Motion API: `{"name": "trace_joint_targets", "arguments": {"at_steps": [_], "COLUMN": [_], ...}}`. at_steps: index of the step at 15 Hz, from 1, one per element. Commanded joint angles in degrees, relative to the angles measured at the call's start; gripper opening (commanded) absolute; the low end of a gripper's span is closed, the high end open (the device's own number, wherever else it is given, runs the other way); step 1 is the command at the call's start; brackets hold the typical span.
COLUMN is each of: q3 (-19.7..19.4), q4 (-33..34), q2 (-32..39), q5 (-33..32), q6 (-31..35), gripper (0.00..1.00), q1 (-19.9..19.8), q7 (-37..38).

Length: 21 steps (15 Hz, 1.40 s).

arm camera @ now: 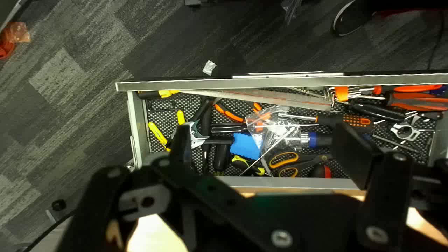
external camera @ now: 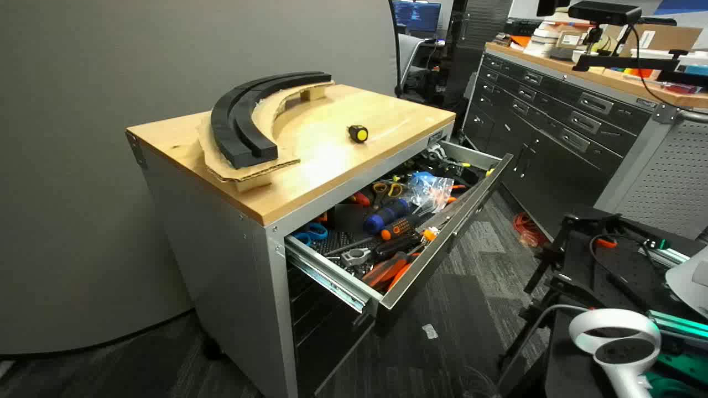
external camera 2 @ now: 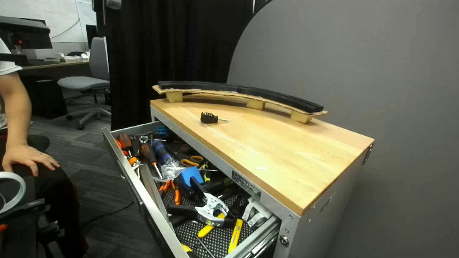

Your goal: Put the screwdriver inside the open drawer then close the drawer

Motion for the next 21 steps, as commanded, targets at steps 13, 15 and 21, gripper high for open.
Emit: {"name": "trace_joint_targets", "arguments": {"at_steps": [13,15,21], "q3": [2.89,3.55,0.95], "q4": [7.74,11.49,22.95], "q2": [14.13,20.94,41.21], "q5": [1.29,0.96,0.11], "q6": [8.84,11.88,22.0], "gripper": [1.0,1.0,1.0], "q1": [0.67,1.4,5.77], "q7": [17.81,21.79,29.67]}}
